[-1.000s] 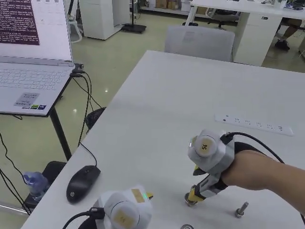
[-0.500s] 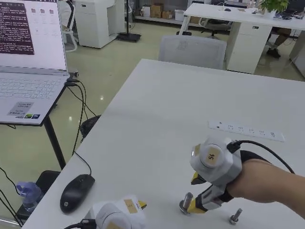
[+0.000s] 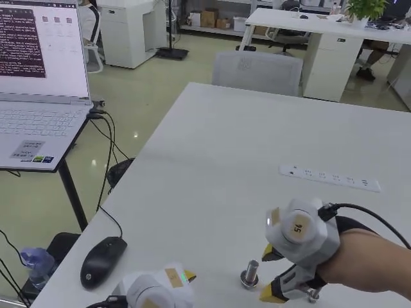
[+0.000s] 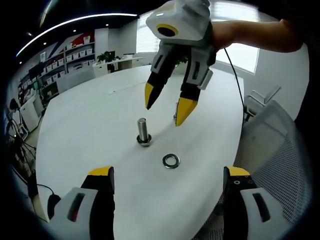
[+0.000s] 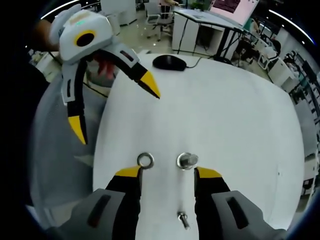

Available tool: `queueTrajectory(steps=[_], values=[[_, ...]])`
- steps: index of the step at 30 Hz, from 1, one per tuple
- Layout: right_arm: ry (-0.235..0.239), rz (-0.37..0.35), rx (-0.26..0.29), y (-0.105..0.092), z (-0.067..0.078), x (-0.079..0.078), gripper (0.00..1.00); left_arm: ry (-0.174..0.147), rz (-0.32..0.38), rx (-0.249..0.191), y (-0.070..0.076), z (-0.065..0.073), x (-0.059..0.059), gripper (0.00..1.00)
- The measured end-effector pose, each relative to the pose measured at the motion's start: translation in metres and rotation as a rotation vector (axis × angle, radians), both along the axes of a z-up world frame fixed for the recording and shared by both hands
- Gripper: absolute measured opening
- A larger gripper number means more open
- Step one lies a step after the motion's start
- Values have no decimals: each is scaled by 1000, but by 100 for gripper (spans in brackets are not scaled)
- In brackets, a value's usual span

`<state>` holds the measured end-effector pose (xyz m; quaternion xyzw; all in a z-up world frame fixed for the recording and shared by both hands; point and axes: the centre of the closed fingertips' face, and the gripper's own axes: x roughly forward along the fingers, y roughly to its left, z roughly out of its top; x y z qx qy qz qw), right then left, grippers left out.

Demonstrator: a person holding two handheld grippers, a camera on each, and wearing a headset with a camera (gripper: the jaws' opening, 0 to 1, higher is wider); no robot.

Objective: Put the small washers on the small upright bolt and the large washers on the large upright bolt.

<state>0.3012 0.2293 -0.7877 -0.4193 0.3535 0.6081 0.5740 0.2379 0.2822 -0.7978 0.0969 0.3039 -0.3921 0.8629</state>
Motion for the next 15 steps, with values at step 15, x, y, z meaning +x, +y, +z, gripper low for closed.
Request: queueTrajectory(steps=[15], values=[[19,36,-14,-11,-6,-31,42,-3,-2,3,-1,1,-5,90]])
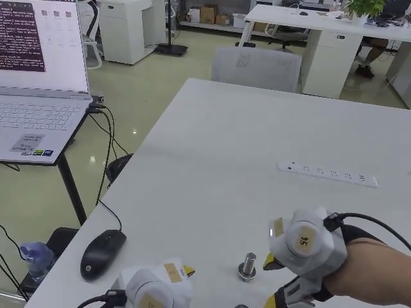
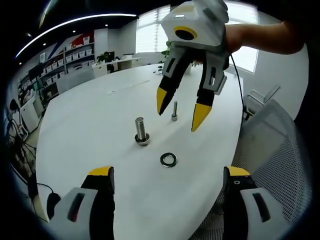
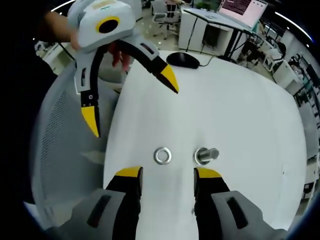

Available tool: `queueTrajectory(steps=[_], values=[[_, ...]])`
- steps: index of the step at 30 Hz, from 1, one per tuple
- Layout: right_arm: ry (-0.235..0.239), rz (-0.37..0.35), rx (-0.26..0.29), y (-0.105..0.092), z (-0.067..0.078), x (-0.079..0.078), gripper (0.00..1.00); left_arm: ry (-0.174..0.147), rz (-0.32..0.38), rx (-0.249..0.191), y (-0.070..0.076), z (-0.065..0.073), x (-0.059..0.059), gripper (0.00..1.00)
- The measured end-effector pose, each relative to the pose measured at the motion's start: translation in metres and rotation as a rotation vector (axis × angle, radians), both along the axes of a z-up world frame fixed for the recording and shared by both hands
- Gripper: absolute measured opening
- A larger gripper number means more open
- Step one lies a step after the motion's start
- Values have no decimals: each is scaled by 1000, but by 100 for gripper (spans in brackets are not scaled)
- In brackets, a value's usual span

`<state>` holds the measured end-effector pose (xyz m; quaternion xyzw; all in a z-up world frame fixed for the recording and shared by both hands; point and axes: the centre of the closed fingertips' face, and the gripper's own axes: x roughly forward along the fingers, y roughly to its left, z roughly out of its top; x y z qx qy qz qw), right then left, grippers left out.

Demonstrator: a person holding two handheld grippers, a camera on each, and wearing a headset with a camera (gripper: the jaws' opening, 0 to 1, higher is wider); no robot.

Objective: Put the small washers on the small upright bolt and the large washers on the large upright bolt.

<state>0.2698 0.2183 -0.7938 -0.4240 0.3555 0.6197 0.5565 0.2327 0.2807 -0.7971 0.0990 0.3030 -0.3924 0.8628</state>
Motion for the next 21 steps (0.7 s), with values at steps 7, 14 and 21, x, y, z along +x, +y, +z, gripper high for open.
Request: queueTrajectory(steps=[7,14,21], values=[[0,4,-12,-2,-9,-7,42,2,-3,2,-2,-1,-3,90],[-3,12,-22,0,-21,-10,42,-1,-2,0,-3,-1,-4,90],[-8,17,-29,4,-33,-8,41,-6,-5,1,-1,-1,-4,90]])
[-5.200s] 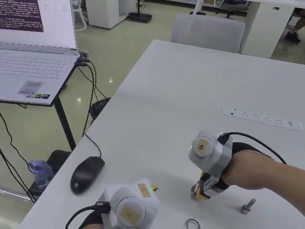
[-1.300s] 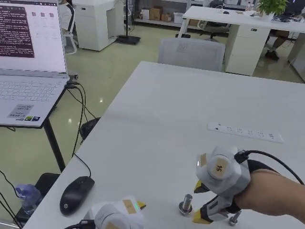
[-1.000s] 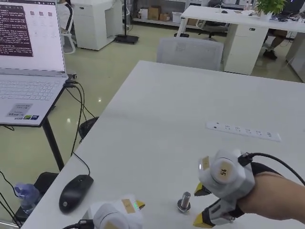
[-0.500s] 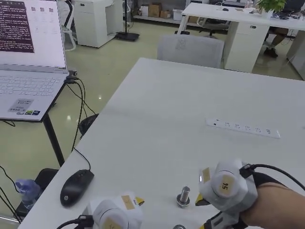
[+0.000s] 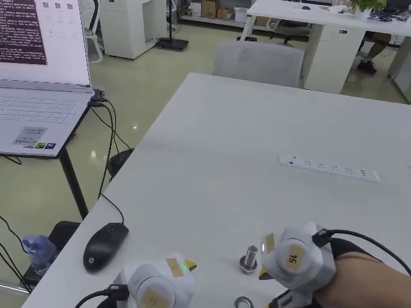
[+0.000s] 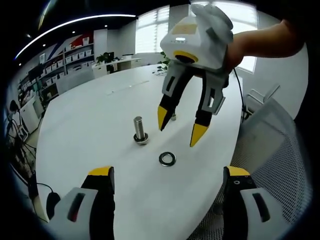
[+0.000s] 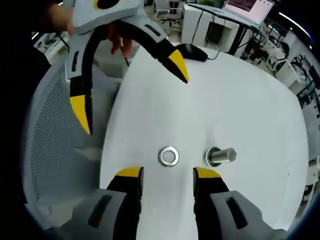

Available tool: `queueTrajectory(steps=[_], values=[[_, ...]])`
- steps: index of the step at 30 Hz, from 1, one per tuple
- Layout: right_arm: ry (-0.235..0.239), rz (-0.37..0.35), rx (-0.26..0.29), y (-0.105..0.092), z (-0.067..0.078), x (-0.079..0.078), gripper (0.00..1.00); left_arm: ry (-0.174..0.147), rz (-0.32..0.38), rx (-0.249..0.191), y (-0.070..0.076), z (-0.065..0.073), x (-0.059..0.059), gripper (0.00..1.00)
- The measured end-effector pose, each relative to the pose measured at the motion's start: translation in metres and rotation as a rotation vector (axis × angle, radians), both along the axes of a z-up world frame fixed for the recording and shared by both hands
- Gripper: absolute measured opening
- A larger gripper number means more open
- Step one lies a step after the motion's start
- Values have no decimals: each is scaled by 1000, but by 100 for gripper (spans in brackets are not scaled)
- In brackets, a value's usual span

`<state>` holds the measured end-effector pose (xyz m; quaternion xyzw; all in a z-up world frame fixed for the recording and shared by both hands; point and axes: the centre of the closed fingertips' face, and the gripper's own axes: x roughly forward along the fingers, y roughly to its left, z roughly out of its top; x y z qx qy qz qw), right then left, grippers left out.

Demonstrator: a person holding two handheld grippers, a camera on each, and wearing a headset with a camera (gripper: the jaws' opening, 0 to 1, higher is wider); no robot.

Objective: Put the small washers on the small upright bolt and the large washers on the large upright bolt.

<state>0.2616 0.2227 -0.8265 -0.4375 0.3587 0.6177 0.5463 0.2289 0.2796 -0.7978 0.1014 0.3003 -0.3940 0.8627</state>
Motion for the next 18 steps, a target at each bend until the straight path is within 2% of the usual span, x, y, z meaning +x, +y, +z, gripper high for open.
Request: queueTrajectory(steps=[14,18], values=[[-3,40,-5,13,-24,1,40,0,-13,8,0,-3,-2,89],[-6,46,-22,14,-32,2,39,2,-10,-4,-1,-2,-1,88]])
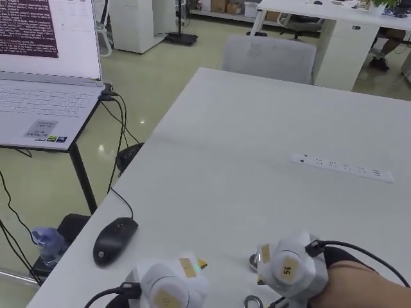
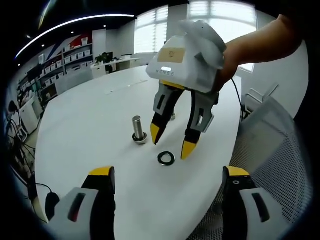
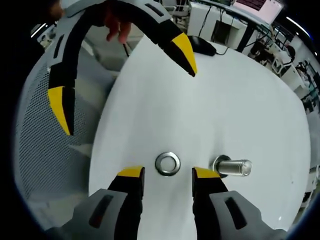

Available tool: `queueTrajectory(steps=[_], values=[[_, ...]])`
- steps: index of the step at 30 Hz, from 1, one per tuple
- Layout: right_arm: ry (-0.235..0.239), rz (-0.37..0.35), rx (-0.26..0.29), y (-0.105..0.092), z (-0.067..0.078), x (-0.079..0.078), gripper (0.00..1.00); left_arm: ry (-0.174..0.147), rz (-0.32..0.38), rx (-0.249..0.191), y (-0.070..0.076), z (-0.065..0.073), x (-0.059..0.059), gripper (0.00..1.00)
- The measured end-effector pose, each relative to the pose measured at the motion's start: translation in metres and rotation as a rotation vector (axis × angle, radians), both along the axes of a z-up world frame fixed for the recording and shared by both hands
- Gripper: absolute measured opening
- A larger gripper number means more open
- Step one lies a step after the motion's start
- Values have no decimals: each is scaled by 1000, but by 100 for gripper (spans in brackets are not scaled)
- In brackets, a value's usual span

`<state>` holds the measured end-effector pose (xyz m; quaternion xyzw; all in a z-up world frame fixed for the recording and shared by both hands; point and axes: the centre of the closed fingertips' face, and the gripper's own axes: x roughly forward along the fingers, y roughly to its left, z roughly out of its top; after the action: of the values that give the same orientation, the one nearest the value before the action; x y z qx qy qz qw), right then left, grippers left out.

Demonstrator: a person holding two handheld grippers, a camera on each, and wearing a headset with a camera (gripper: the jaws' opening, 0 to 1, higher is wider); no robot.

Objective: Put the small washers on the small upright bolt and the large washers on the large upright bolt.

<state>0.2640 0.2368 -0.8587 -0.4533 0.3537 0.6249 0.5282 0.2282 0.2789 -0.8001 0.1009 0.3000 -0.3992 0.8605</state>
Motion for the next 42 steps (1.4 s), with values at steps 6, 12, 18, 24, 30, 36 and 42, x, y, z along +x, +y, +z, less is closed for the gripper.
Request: queueTrajectory(steps=[6,12,18,24,30,36,42], values=[[-6,1,-5,4,-6,2,39,4,-9,0,0,-1,-1,88],[3,11,-13,6,-13,0,38,5,-6,0,3,-2,3,88],[6,11,-28,4,-17,0,37,5,-5,-7,2,-2,5,87],[26,-2,-26,4,-17,-1,34,9,-6,-11,1,-3,5,87],[28,-2,-17,4,-17,2,32,10,-2,-15,0,-3,7,86],[25,2,-33,4,-18,1,31,10,-1,-17,0,-3,8,85],[19,21,-62,4,-18,-2,29,11,-1,-16,1,-3,8,85]])
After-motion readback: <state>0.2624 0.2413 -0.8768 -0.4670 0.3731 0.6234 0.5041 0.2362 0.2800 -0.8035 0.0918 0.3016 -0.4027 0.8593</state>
